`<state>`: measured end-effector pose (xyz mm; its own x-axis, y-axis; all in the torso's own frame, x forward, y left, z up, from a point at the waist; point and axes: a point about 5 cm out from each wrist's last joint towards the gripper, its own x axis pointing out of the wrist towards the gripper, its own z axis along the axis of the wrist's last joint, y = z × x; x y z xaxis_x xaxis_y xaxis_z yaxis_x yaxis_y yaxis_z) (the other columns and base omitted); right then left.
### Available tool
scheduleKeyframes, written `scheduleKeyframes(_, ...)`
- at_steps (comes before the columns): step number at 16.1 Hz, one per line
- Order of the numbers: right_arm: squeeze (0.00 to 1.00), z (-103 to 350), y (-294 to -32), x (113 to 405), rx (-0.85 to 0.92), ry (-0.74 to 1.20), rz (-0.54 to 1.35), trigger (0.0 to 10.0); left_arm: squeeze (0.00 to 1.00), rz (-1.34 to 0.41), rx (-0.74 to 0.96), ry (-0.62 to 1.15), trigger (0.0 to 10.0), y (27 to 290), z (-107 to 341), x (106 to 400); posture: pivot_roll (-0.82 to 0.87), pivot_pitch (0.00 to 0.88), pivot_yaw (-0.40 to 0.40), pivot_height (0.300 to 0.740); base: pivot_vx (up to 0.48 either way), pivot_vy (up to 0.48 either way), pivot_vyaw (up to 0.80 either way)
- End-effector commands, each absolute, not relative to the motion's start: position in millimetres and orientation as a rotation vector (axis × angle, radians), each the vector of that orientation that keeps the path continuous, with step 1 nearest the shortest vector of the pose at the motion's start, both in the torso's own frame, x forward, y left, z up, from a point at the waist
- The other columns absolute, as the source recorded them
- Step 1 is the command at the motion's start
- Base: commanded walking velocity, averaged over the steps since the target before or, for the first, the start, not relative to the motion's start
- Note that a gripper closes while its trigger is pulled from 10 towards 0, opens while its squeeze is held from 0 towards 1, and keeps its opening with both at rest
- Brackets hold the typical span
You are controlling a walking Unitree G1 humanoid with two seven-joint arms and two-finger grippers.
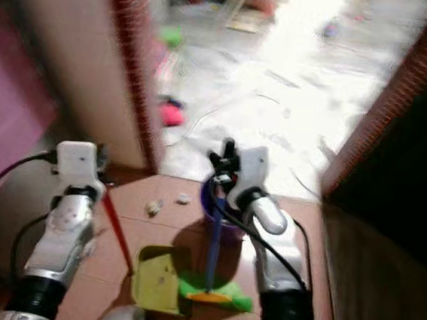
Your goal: Sweep floor
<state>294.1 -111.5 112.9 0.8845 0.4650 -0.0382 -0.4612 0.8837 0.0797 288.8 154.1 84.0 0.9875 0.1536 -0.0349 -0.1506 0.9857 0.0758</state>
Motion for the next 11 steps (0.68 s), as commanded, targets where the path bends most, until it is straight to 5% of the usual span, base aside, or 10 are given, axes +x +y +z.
scheduleKeyframes(1,0.0,109.7,-115.3,293.0,0.091,0.06,0.468,10.0,0.0,0.107,0.087,0.04,10.0,143.7,85.1,290.1,-0.1,0.0,0.057,0.74,0.0,0.48,0.0)
scheduleKeyframes(4,0.0,110.3,-115.2,293.2,0.073,0.052,0.462,10.0,0.0,0.098,0.097,0.021,10.0,141.9,87.3,290.7,-0.1,0.0,0.058,0.74,0.0,0.422,0.0)
scheduleKeyframes(8,0.0,112.0,-116.0,295.0,0.064,0.033,0.441,10.0,0.0,0.036,0.062,-0.03,10.0,138.0,96.6,290.0,-0.1,0.0,0.059,0.74,0.0,0.0,0.0)
scheduleKeyframes(11,0.0,117.5,-119.4,299.7,0.062,-0.002,0.399,10.0,0.0,0.03,0.05,-0.051,10.0,137.2,101.6,292.2,-0.1,0.0,0.058,0.74,0.331,0.0,0.0)
